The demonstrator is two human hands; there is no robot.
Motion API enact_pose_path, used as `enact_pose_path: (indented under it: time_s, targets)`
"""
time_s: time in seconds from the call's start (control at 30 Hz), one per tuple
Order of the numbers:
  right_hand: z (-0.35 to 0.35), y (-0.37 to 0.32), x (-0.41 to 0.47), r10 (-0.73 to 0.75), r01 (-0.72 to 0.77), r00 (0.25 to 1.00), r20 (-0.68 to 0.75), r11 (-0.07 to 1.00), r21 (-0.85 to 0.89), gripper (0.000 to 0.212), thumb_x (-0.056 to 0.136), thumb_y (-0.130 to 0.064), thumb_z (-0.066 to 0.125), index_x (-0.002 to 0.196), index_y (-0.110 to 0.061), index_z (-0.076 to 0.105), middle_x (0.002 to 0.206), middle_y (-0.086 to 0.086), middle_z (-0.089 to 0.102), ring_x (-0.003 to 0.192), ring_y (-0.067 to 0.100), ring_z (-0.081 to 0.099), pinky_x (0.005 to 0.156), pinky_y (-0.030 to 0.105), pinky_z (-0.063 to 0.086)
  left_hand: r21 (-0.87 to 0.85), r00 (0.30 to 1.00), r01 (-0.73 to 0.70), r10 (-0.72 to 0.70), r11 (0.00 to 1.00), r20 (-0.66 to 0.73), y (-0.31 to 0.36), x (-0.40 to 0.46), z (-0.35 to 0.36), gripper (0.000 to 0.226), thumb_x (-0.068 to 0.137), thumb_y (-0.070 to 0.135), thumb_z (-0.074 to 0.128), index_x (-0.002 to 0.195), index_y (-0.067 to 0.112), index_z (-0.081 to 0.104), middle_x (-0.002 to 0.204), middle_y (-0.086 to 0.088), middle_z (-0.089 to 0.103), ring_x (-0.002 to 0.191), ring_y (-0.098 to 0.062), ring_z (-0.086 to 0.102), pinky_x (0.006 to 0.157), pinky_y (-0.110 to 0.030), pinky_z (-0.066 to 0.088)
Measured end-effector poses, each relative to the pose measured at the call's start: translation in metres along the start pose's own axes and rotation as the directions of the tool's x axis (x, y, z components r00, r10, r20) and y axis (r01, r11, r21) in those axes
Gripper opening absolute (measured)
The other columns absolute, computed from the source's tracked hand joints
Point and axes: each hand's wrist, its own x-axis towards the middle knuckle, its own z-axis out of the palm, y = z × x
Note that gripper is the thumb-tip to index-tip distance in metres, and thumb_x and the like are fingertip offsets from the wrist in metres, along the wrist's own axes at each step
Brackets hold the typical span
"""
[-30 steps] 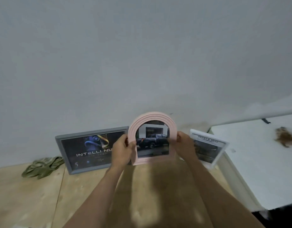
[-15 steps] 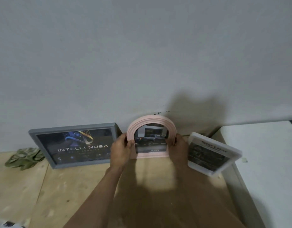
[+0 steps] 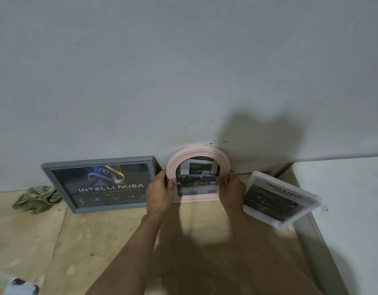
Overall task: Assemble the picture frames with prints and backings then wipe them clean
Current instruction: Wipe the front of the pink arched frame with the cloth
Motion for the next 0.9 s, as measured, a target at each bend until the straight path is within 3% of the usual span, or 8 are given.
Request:
enact_pose_path:
  time_s: [0.07, 0.2, 0.3, 0.37, 0.47, 0.67, 0.77, 0.9]
  targets:
    - [0.003, 0.002, -0.002, 0.030, -0.030, 1.000, 0.000, 0.998, 0.053, 0.016, 0.090, -0.013, 0.062, 0.105, -0.007, 0.061, 0.092, 0.011, 0.069, 0.087, 0.028, 0.065, 0.073, 0.028, 0.048, -0.013, 1.000, -0.007, 0.008, 1.000, 0.020, 0.001, 0.000, -0.003, 0.015, 0.093, 0.017, 0.063, 0.106, 0.008, 0.064, 0.094, -0.009, 0.069, 0.084, -0.030, 0.062, 0.067, -0.030, 0.038]
    - [0.008, -0.003, -0.019, 0.104, -0.106, 0.994, 0.023, 0.986, 0.130, 0.064, 0.084, -0.015, 0.068, 0.141, -0.011, 0.038, 0.131, 0.009, 0.058, 0.121, 0.027, 0.054, 0.100, 0.031, 0.040, -0.063, 0.997, 0.017, -0.012, 0.998, 0.076, 0.005, -0.006, -0.011, 0.028, 0.094, 0.026, 0.063, 0.119, 0.015, 0.061, 0.109, 0.000, 0.066, 0.097, -0.020, 0.061, 0.082, -0.032, 0.050]
    - [0.012, -0.004, -0.041, 0.111, -0.117, 0.993, 0.042, 0.975, 0.188, 0.059, 0.082, -0.018, 0.067, 0.134, -0.022, 0.038, 0.127, 0.006, 0.057, 0.121, 0.030, 0.053, 0.099, 0.040, 0.044, -0.097, 0.997, 0.012, -0.005, 0.995, 0.072, 0.000, -0.019, -0.019, 0.028, 0.094, 0.026, 0.063, 0.120, 0.018, 0.061, 0.111, 0.002, 0.067, 0.101, -0.018, 0.063, 0.091, -0.039, 0.053]
    - [0.013, -0.011, -0.065, 0.093, -0.109, 0.992, 0.079, 0.969, 0.222, 0.065, 0.083, -0.027, 0.067, 0.140, -0.030, 0.035, 0.135, 0.003, 0.051, 0.126, 0.026, 0.048, 0.104, 0.047, 0.042, -0.118, 0.996, 0.030, -0.020, 0.992, 0.086, -0.007, -0.032, -0.033, 0.034, 0.094, 0.024, 0.063, 0.127, 0.014, 0.060, 0.114, 0.004, 0.064, 0.104, -0.016, 0.060, 0.094, -0.034, 0.050]
    - [0.014, -0.026, -0.097, 0.041, -0.058, 0.993, 0.107, 0.985, 0.160, 0.065, 0.085, -0.017, 0.067, 0.143, -0.021, 0.037, 0.139, 0.006, 0.049, 0.128, 0.026, 0.046, 0.106, 0.043, 0.040, -0.111, 0.994, 0.050, -0.039, 0.993, 0.103, -0.023, -0.049, -0.054, 0.030, 0.095, 0.021, 0.062, 0.124, 0.014, 0.062, 0.115, 0.001, 0.063, 0.105, -0.018, 0.059, 0.091, -0.032, 0.047]
    - [0.034, -0.070, -0.146, 0.002, -0.020, 0.977, 0.211, 0.996, 0.084, 0.070, 0.089, -0.019, 0.064, 0.150, -0.015, 0.028, 0.151, 0.006, 0.036, 0.138, 0.025, 0.036, 0.111, 0.038, 0.032, -0.107, 0.995, 0.087, -0.082, 0.990, 0.055, -0.065, -0.064, -0.118, 0.025, 0.093, 0.019, 0.063, 0.117, 0.013, 0.064, 0.107, -0.005, 0.069, 0.099, -0.027, 0.064, 0.086, -0.037, 0.051]
    - [0.049, -0.092, -0.164, -0.077, 0.058, 0.969, 0.234, 0.995, 0.086, 0.065, 0.089, -0.018, 0.064, 0.146, -0.012, 0.034, 0.139, -0.002, 0.047, 0.134, 0.021, 0.041, 0.104, 0.032, 0.034, -0.128, 0.995, 0.101, -0.101, 0.987, 0.003, -0.086, -0.061, -0.153, 0.023, 0.093, 0.016, 0.062, 0.115, 0.011, 0.065, 0.103, -0.006, 0.071, 0.097, -0.028, 0.065, 0.086, -0.037, 0.051]
    - [0.063, -0.110, -0.186, -0.120, 0.105, 0.959, 0.255, 0.992, 0.071, 0.066, 0.088, -0.021, 0.062, 0.147, -0.012, 0.034, 0.149, 0.004, 0.042, 0.136, 0.022, 0.040, 0.111, 0.036, 0.033, -0.144, 0.989, 0.119, -0.130, 0.982, -0.073, -0.110, -0.058, -0.192, 0.022, 0.093, 0.015, 0.061, 0.114, 0.011, 0.065, 0.101, -0.006, 0.071, 0.094, -0.027, 0.065, 0.085, -0.037, 0.051]
